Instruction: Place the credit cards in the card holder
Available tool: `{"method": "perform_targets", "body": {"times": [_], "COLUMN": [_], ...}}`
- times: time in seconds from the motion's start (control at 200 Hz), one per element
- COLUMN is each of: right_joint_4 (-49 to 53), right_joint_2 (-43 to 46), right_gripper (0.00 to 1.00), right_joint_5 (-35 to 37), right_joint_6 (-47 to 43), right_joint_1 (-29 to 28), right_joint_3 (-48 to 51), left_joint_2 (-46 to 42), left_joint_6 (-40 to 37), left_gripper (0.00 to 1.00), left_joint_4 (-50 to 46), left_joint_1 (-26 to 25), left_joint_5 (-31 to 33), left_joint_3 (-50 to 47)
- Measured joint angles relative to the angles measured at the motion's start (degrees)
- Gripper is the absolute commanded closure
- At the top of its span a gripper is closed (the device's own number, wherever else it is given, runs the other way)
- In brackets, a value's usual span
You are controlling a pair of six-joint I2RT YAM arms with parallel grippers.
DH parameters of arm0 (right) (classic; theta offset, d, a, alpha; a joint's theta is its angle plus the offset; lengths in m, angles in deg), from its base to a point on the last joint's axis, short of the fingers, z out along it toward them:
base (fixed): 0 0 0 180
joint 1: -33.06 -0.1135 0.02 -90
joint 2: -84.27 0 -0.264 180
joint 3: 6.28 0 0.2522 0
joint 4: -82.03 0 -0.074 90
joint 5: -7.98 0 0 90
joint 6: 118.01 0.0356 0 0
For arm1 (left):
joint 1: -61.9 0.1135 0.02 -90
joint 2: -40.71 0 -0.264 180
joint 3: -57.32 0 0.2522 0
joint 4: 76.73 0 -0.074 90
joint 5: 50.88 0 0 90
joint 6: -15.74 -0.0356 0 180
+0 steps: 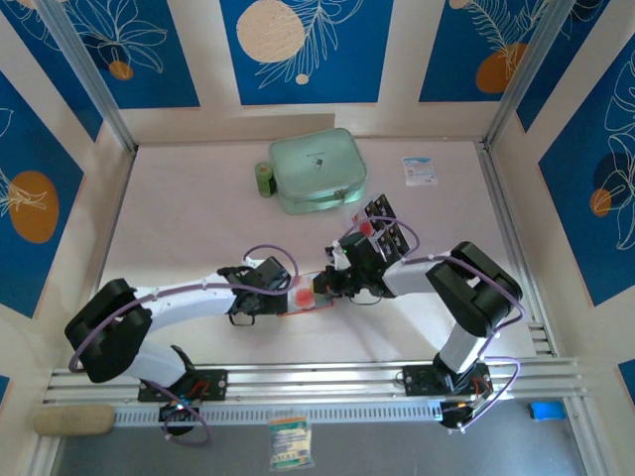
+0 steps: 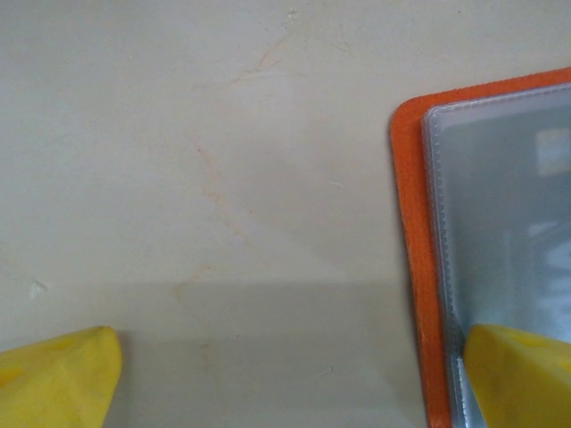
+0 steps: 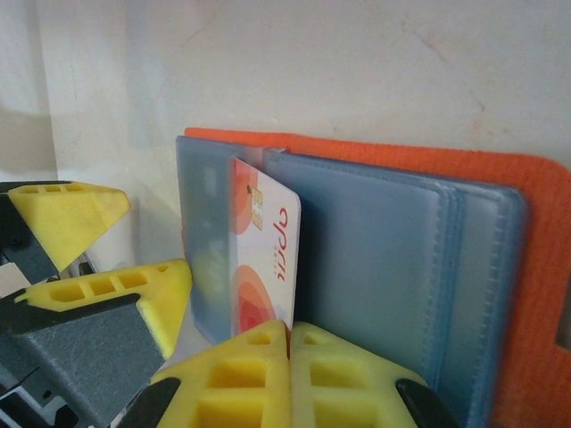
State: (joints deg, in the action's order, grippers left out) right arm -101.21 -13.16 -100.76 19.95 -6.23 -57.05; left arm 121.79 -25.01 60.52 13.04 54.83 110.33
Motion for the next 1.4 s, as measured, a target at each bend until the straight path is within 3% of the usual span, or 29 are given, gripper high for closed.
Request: {"method": "perform_targets", "body": {"times": [0.265, 0.435, 0.57, 0.755, 0.93, 1.02, 1.395], "right_joint_4": [0.6, 4.5, 11.1, 20.9, 27.7, 30.3, 36.9], "right_joint_2": [-1.8, -2.1, 1.1, 5.0, 3.4, 1.2, -5.2], "right_gripper": [1.00, 0.68, 0.60, 0.64, 0.82, 0.86, 0.90], "right_joint_5": [-1.4, -2.3, -1.0, 2.8, 6.7, 8.4, 14.5], "right_joint_6": [0.0, -1.4, -4.2, -8.2, -10.8, -12.2, -14.4], "right_joint_1": [-0.1, -0.3, -0.5, -0.8, -1.9, -3.1, -7.2], "right_joint_3": [-1.6, -4.0, -5.8, -10.4, -16.1, -18.9, -23.3], "left_joint_2": [0.0, 0.0, -0.6, -4.5, -5.6, -5.5, 0.3], "left_joint_6": [0.0, 0.0, 0.0, 0.4, 0.4, 0.4, 0.7], "left_gripper": [0.02, 0.02, 0.02, 0.01, 0.01, 0.01, 0.01], "left_joint_4": [0.2, 0.3, 0.0, -1.5, -2.2, -3.1, -4.4], "left_joint_1": [0.0, 0.0, 0.1, 2.2, 5.3, 6.3, 8.1], "left_joint_5": [0.0, 0.0, 0.0, 0.6, 1.1, 1.2, 1.2], "left_joint_3": [-0.2, -0.2, -0.1, 0.3, 0.9, 0.9, 0.8]}}
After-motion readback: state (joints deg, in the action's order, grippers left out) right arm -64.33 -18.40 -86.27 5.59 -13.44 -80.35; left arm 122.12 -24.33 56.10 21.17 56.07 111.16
